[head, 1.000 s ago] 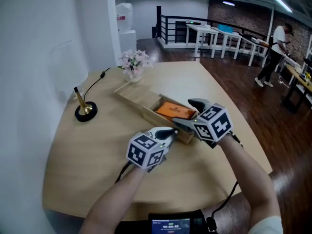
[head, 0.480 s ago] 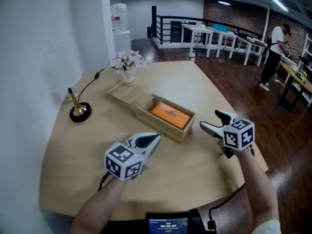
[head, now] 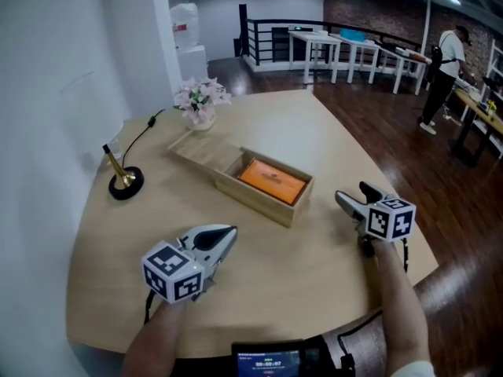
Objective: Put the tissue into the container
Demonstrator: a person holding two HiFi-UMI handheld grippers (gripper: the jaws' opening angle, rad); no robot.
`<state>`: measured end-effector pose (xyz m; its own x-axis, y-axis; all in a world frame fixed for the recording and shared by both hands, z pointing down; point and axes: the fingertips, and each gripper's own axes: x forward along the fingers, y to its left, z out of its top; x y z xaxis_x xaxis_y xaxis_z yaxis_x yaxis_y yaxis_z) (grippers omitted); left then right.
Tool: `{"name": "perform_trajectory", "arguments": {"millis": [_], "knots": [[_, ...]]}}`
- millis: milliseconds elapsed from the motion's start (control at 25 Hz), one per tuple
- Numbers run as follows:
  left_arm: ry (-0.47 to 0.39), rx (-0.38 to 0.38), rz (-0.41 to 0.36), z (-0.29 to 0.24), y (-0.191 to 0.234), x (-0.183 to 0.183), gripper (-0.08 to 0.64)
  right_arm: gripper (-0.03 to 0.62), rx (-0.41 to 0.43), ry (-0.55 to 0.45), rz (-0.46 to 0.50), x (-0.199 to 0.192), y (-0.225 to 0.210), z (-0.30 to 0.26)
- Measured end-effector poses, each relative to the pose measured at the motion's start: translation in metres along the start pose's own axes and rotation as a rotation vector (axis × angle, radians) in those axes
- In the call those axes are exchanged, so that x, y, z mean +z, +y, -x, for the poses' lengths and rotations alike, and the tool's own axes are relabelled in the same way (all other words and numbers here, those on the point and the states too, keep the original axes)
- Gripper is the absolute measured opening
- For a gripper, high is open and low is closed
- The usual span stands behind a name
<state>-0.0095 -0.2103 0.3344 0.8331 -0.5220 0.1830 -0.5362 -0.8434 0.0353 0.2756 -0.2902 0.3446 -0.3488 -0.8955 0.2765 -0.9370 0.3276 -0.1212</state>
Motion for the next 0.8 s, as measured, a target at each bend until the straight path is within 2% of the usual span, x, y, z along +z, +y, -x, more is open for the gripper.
{"name": "perform_trajectory", "arguments": {"millis": [120, 360, 600, 800], "knots": [[0.001, -0.004, 0.0, -0.001, 0.001, 0.0, 0.005, 0.364, -0.007, 0.017, -0.009, -0.002, -0.001, -0.002], [0.004, -0.013, 0.0, -0.001, -0.001, 0.0, 0.005, 0.354, 0.005, 0.018, -0.004, -0.003, 0.0, -0.001], [0.005, -0.032, 0.0, 0.0, -0.008, 0.0, 0.005, 0.294, 0.032, 0.022, 0.011, -0.001, 0.006, 0.0], [0.011, -0.035, 0.005, 0.003, -0.011, -0.004, 0.005, 0.284, 0.036, 0.032, 0.006, -0.01, 0.004, 0.002]]}}
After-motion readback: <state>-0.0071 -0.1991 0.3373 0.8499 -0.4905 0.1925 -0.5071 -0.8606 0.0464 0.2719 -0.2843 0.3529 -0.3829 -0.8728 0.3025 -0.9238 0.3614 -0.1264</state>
